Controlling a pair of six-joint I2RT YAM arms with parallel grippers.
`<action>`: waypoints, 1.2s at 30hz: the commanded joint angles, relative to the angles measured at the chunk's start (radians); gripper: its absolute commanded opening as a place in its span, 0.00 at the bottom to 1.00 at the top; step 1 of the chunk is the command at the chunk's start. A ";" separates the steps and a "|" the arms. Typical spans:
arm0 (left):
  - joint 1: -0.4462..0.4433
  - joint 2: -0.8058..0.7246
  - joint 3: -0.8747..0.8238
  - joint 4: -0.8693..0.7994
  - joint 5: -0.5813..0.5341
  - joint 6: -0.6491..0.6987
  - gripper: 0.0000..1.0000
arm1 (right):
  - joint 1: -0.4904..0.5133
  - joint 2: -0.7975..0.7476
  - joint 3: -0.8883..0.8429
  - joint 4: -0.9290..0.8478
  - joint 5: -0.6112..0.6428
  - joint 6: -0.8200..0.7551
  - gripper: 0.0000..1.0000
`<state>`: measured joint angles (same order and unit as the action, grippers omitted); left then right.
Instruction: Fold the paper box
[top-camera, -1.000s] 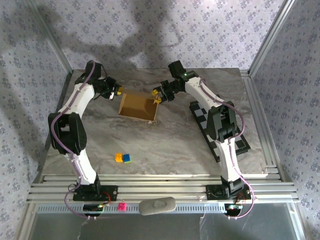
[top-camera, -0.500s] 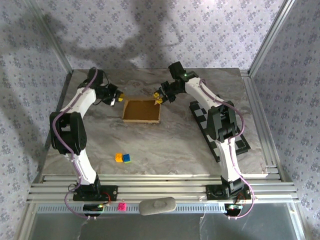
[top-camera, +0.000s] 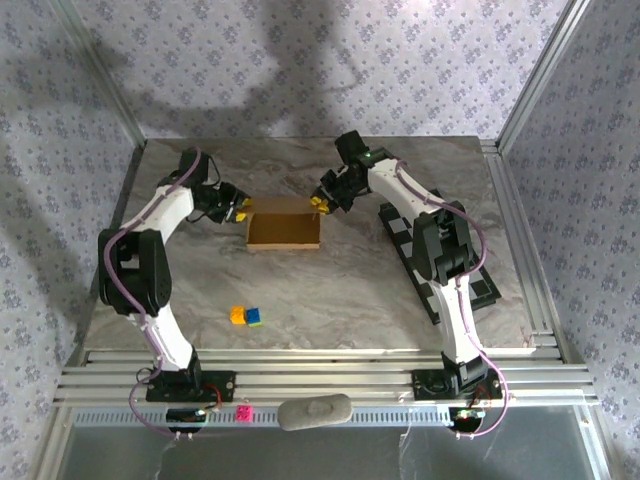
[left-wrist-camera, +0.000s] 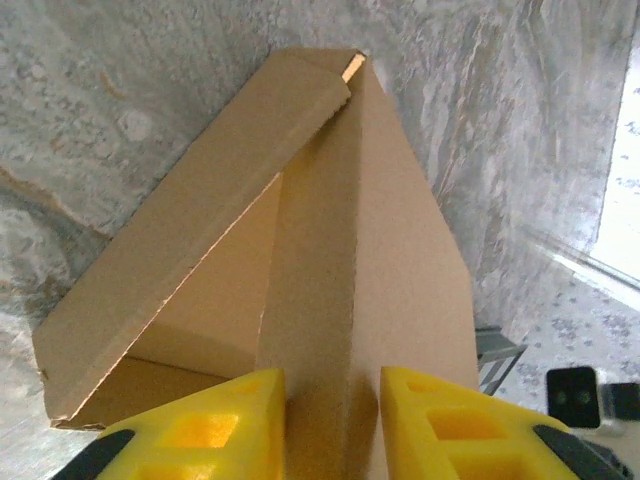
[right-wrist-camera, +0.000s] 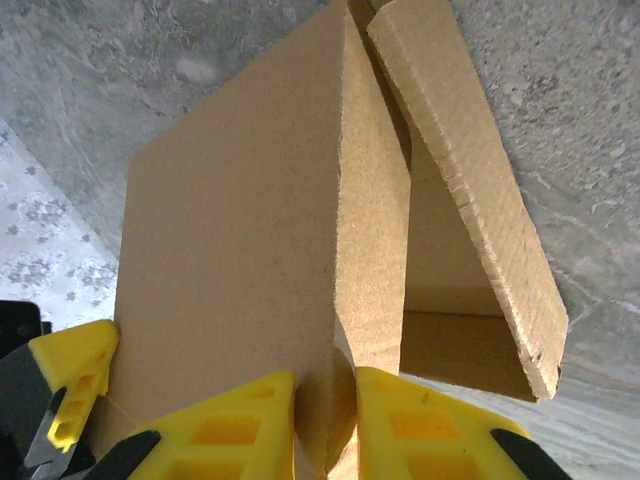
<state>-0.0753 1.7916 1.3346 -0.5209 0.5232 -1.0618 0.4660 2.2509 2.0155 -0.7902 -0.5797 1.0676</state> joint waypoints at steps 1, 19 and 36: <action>-0.009 -0.062 -0.035 -0.069 -0.010 0.060 0.31 | 0.012 -0.009 -0.025 -0.042 0.027 -0.110 0.20; -0.024 -0.100 -0.157 -0.128 -0.113 0.208 0.30 | 0.035 -0.050 -0.096 -0.098 0.153 -0.282 0.22; -0.066 -0.100 -0.139 -0.221 -0.244 0.324 0.45 | 0.055 -0.092 -0.135 -0.121 0.220 -0.373 0.26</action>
<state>-0.1371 1.7199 1.1885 -0.7082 0.3195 -0.7750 0.5129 2.2276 1.8874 -0.8867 -0.3950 0.7334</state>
